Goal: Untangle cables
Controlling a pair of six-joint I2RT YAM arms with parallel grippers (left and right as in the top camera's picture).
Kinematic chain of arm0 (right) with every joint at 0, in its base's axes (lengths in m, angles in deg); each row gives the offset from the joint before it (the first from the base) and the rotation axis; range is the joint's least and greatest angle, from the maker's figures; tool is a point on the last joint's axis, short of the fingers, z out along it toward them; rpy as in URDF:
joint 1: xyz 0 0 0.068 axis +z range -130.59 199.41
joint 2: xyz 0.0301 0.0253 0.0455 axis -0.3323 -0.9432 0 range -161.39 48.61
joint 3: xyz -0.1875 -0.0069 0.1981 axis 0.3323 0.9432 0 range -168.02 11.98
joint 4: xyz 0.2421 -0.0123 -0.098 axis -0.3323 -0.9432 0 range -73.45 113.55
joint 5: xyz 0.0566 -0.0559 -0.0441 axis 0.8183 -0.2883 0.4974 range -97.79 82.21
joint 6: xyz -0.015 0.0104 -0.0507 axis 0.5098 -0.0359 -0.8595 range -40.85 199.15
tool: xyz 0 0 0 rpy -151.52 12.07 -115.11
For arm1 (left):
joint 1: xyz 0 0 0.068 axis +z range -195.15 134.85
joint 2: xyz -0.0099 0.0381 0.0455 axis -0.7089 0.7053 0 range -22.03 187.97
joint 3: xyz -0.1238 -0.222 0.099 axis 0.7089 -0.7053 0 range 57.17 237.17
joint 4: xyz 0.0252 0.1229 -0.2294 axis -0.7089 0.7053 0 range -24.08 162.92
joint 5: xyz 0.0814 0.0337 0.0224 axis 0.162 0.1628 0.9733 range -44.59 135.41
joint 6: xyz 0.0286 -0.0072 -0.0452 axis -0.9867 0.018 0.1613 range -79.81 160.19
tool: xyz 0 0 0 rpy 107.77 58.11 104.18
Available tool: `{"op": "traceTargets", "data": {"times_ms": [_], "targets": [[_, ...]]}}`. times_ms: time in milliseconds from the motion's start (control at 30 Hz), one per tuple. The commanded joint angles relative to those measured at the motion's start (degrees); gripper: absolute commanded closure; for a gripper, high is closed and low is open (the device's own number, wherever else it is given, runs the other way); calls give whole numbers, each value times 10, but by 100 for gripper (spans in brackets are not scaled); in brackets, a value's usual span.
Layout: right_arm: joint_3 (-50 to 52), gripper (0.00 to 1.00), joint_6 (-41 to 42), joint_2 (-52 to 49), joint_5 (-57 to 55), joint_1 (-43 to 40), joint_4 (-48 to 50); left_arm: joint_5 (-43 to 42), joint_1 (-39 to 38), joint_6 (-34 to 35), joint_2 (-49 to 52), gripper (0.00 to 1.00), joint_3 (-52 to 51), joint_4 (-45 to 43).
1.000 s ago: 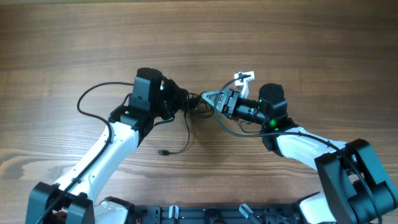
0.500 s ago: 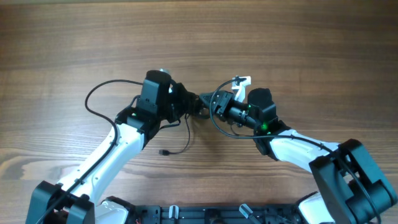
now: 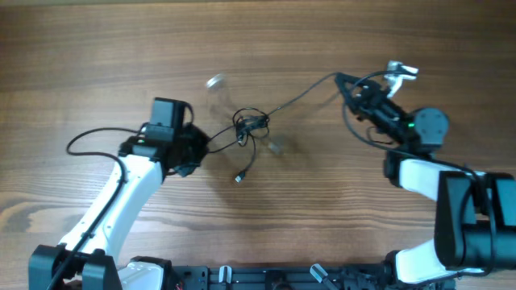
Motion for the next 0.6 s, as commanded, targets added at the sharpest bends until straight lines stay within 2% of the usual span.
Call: {"op": "traceTargets", "data": {"times_ms": [0, 100, 200, 233, 267, 300, 367, 400, 433, 533, 567], "targets": [[-7, 96, 10, 1, 68, -70, 2, 72, 64, -13, -3, 96, -8, 33], [-7, 96, -23, 1, 71, -80, -49, 71, 92, -12, -3, 96, -8, 30], [-7, 96, -82, 1, 41, -82, -149, 72, 110, -23, -3, 96, -8, 32], [-7, 87, -100, 1, 25, -82, -195, 73, 116, -28, -3, 96, -8, 32], [-7, 67, -111, 1, 14, -82, -240, 71, 121, -28, -3, 96, -8, 32], [-7, 36, -135, 0, 10, -81, -293, 58, 126, -27, -3, 93, -8, 31], [-7, 0, -192, 0, 18, -80, -379, 7, 125, -25, -3, 77, -8, 23], [-7, 0, -220, 0, 22, -78, -414, -15, 124, -26, -3, 74, -8, 19], [-7, 0, -251, 0, 23, -75, -442, -33, 121, -25, -3, 66, -8, 14], [-6, 0, -312, 0, 23, -49, -487, -95, 101, -28, -3, 30, -8, -9], [-6, 0, -320, 0, 23, -34, -490, -132, 88, -53, -3, 17, -8, -26]]}}
